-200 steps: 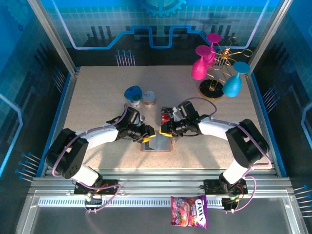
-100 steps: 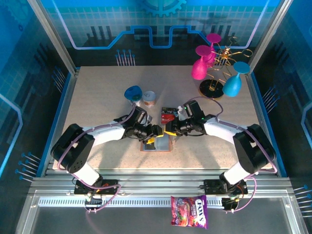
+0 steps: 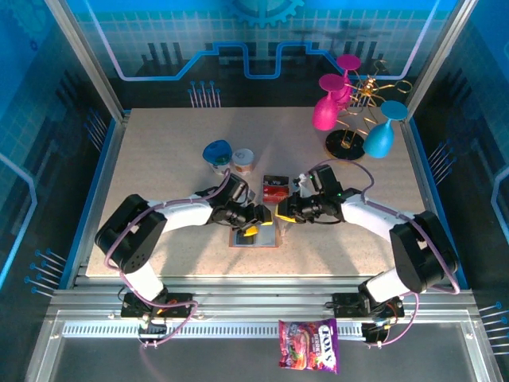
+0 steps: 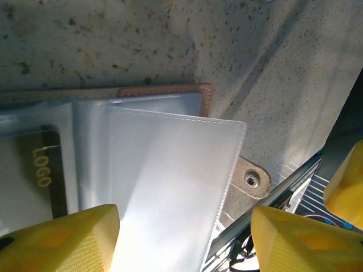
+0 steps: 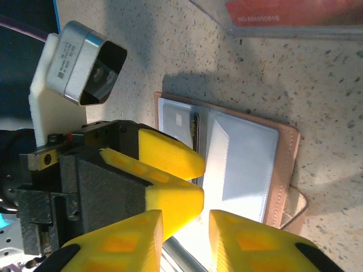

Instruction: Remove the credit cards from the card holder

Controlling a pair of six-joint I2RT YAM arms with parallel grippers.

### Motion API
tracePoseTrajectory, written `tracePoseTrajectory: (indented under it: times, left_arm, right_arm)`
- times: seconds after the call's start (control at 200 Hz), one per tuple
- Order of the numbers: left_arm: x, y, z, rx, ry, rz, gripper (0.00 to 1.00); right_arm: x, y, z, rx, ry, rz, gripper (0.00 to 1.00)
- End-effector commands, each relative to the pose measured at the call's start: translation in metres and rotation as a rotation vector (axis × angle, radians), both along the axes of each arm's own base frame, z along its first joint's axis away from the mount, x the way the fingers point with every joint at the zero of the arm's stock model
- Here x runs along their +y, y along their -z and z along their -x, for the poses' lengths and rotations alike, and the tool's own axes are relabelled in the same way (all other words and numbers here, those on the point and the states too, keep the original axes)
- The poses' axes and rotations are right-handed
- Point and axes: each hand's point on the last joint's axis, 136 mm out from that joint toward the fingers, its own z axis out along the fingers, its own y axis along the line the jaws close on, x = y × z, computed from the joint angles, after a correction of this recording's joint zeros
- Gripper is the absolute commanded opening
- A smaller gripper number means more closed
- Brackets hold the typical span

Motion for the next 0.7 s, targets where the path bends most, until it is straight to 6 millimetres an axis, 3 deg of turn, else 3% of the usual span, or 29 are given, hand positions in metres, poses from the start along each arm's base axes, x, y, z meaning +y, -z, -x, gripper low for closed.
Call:
tracePoseTrajectory:
  times: [0.0, 0.375, 0.69]
  left_arm:
    - [-0.01, -0.001, 0.003, 0.024, 0.031, 0.023, 0.64]
    - [-0.014, 0.01, 0.004, 0.053, 0.041, 0.007, 0.65]
    - [-0.01, -0.012, -0.004, -0.021, 0.024, -0.005, 0.65]
  right_arm:
    - [-0.011, -0.001, 0.004, -0.003, 0.008, 0.013, 0.29]
    - [-0.017, 0.002, 0.008, 0.005, 0.023, 0.011, 0.29]
    - [-0.012, 0.003, 0.008, 0.018, 0.019, -0.005, 0.28]
